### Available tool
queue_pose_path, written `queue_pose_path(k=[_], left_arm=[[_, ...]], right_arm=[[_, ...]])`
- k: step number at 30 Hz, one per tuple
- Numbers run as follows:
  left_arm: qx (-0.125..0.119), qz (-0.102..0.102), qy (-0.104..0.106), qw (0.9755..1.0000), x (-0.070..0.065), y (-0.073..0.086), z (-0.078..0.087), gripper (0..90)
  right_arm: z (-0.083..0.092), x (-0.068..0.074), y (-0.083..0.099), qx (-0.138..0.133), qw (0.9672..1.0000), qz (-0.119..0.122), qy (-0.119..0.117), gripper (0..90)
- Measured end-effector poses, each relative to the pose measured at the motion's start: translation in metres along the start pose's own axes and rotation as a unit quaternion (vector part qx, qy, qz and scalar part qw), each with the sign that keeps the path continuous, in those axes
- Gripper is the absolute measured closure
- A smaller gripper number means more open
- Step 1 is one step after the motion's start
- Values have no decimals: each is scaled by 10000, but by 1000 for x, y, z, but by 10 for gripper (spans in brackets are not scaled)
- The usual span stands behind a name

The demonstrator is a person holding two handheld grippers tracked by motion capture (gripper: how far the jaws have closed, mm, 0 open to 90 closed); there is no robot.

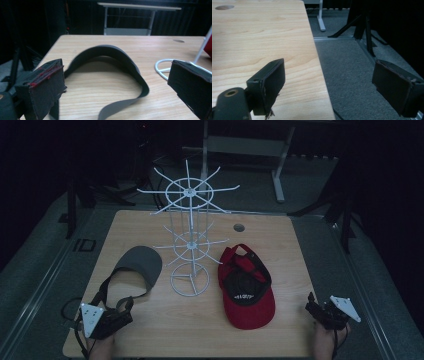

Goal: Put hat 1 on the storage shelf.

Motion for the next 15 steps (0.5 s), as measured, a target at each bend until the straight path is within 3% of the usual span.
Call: queue_pose_path(k=[3,6,8,12,15], left_arm=[[17,140,-95,9999,-2,-2,0,15],[41,233,119,9996,-4,-2,0,15],[31,237,201,9995,-6,-2,0,15],[14,161,161,9997,-12,-4,1,15],[-72,161,237,9996,-15,-6,1,15]], right_arm=[[-2,3,0,90,9999,136,-57,112],[-3,6,-1,154,9994,289,-143,112],[-3,6,-2,241,9990,311,-215,112],[2,7,-6,387,9978,398,-375,112],[7,9,-9,577,9956,292,-684,113]])
Point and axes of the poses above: each handheld gripper's, and its own axes: z roughly backward along the jaws, y roughly out of its underside, x roughly to its left, the point moved 5 cm from there along -z, roughly forward along the jaws, and after that the axes turned 15 degrees about x, right-handed, at the moved point
